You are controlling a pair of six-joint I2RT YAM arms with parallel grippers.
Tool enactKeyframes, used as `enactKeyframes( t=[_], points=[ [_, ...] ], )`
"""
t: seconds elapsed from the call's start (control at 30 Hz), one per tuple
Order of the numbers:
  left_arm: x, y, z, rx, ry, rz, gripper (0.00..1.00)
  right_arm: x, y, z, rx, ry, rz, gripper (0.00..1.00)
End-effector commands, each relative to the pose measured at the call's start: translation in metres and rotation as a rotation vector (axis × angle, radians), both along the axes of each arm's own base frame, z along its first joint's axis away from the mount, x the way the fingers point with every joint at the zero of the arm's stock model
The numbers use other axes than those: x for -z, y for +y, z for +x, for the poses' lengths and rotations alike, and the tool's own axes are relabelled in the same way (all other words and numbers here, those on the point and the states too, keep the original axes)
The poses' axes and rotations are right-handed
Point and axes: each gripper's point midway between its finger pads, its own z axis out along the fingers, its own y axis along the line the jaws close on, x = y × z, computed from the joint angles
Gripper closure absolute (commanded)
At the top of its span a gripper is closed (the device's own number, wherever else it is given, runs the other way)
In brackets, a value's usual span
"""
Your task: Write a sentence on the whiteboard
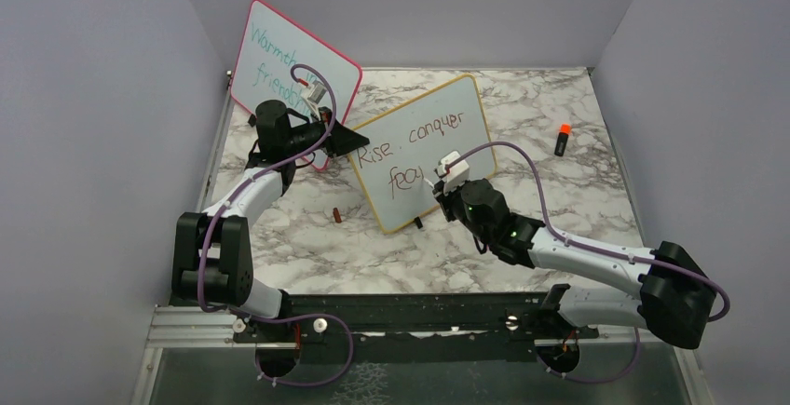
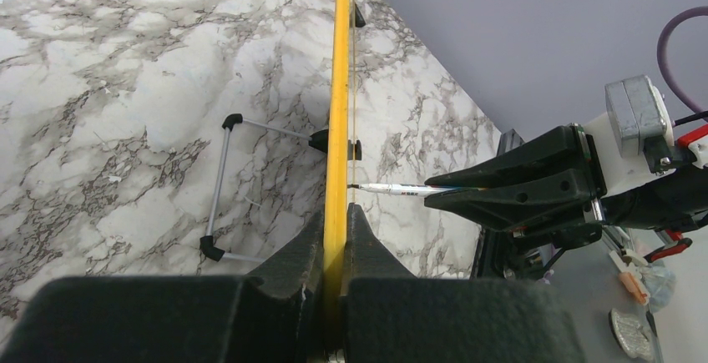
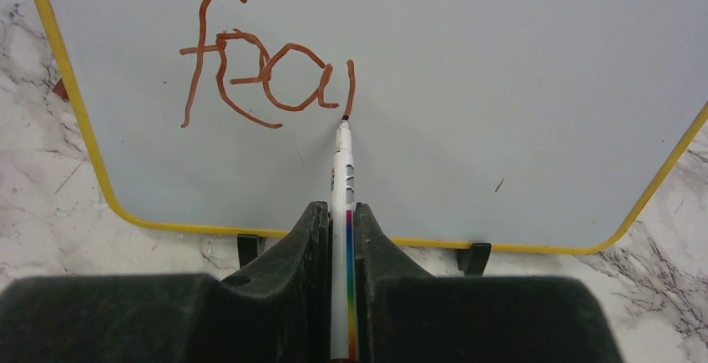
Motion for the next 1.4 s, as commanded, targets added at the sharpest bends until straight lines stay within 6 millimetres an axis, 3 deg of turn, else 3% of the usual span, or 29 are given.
enactKeyframes(
  t=[0.0,0.27,0.6,1.0,1.17,1.37],
  points=[
    [0.005,0.001,-0.004,0.018,0.014,0.004,1.00,-0.001,0.003,0.004,-0.005,-0.008,-0.010,0.99],
    [0.006,0.001,-0.004,0.019,0.017,0.003,1.00,-0.024,0.008,0.015,0.007,-0.081,0.014,0.99],
    [0.005,0.001,-0.004,0.021,0.017,0.003,1.00,-0.039,0.009,0.024,0.021,-0.123,0.027,0.99],
    [0.005,0.001,-0.004,0.019,0.015,0.003,1.00,-0.040,0.001,0.031,0.059,-0.134,0.024,0.99],
    [0.005,0.001,-0.003,0.018,0.015,0.003,1.00,-0.034,-0.003,0.027,0.058,-0.106,0.016,0.99],
    [0.005,0.001,-0.004,0.019,0.015,0.003,1.00,-0.042,-0.007,0.019,0.049,-0.107,0.055,0.99]
  ],
)
